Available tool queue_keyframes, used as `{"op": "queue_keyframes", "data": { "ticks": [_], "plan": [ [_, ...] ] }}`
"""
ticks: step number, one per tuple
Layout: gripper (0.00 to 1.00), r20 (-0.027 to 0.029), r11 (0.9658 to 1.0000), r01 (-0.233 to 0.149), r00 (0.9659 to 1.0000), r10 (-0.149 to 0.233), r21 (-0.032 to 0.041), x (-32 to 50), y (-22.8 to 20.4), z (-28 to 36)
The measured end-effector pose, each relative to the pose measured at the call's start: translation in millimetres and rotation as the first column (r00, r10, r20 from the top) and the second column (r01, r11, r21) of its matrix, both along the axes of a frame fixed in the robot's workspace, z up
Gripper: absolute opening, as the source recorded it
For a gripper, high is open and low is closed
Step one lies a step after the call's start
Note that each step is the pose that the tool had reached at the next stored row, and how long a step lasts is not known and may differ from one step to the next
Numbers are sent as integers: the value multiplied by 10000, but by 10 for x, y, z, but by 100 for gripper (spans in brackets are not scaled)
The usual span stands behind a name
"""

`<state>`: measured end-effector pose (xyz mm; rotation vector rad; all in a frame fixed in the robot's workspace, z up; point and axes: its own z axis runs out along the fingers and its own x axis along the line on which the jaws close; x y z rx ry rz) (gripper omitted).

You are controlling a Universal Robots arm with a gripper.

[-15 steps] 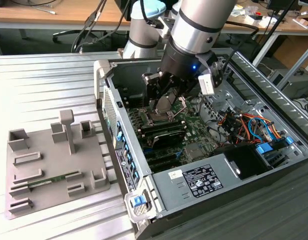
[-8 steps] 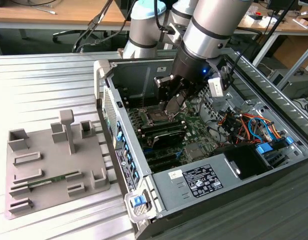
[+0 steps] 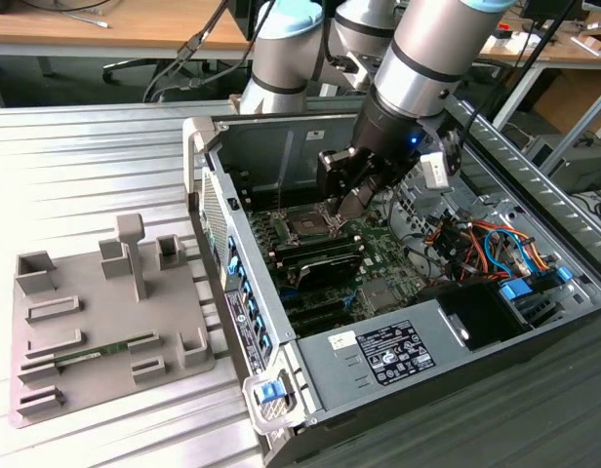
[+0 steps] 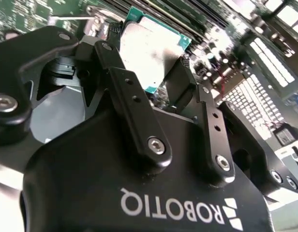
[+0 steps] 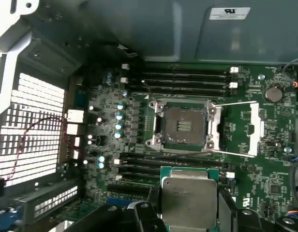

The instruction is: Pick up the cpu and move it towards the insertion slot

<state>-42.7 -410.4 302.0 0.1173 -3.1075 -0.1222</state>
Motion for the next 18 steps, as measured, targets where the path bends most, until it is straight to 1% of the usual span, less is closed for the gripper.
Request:
{"op": "queue_keyframes", "data": {
  "ticks": [4, 5, 7, 8, 9, 10, 12, 14, 15, 18],
  "plan": [
    [55, -10, 10000, 0, 10000, 0, -4, 126, 23, -59],
    [55, -10, 10000, 1, 10000, -1, -3, 143, 35, -70],
    [55, -9, 10000, 3, 10000, -3, -2, 148, 55, -84],
    [55, -10, 10000, 0, 10000, 0, -2, 156, 73, -95],
    [55, -10, 10000, 1, 10000, -1, -2, 185, 96, -108],
    [55, -10, 10000, 2, 10000, -2, -2, 211, 152, -122],
    [55, -9, 10000, 1, 10000, -1, -3, 222, 215, -126],
    [55, -9, 10000, 1, 10000, -1, -4, 231, 294, -127],
    [55, -10, 10000, 0, 10000, 0, -6, 252, 354, -129],
    [55, -9, 10000, 0, 10000, 0, -5, 284, 434, -134]
  ]
}}
